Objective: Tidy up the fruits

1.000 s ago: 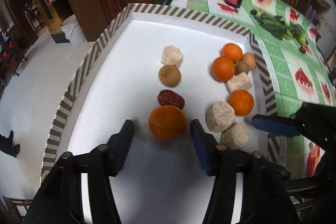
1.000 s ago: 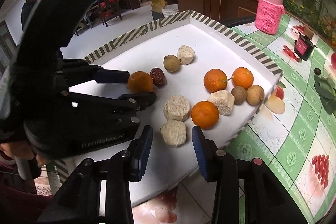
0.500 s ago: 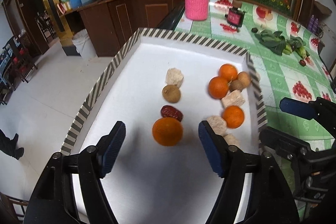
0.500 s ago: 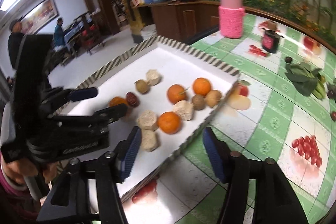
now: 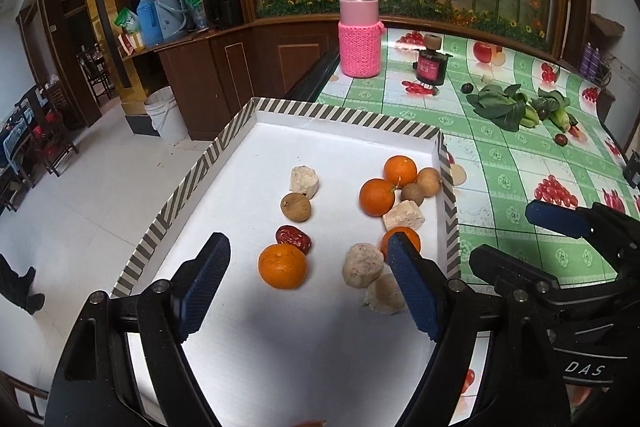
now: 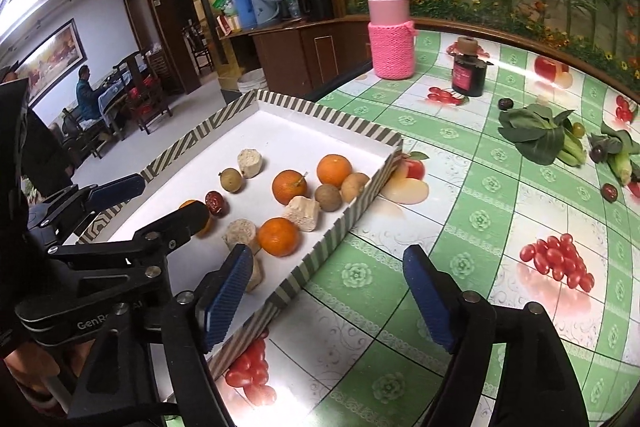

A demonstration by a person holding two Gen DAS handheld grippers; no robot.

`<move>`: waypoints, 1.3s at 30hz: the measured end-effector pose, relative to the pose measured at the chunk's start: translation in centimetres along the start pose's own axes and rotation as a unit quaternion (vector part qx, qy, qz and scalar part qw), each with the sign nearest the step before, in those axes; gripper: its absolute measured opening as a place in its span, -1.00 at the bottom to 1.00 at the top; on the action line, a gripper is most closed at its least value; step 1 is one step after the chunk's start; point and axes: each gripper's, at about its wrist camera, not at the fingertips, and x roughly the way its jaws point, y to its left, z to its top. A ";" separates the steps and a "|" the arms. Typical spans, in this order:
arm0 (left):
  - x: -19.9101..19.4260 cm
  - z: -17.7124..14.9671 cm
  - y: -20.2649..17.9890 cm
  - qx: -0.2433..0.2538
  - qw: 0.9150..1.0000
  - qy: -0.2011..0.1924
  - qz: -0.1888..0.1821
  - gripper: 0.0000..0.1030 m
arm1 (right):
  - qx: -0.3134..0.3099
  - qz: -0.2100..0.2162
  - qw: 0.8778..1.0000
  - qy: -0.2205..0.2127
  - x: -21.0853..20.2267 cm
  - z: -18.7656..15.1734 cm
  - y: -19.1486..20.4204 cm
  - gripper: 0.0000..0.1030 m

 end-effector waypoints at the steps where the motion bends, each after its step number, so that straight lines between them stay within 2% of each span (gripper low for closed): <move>1: -0.1 0.0 0.0 -0.002 1.000 -0.001 -0.001 0.58 | 0.003 0.000 1.000 -0.001 -0.1 -0.1 -0.1 0.59; 6: -0.3 -0.2 -0.2 -0.006 1.000 -0.002 0.001 0.58 | 0.010 -0.004 1.000 0.000 -0.2 -0.3 -0.5 0.64; 39: -0.9 -0.4 0.2 -0.011 1.000 -0.005 0.010 0.58 | 0.007 -0.001 1.000 0.009 -0.4 -0.3 -0.1 0.64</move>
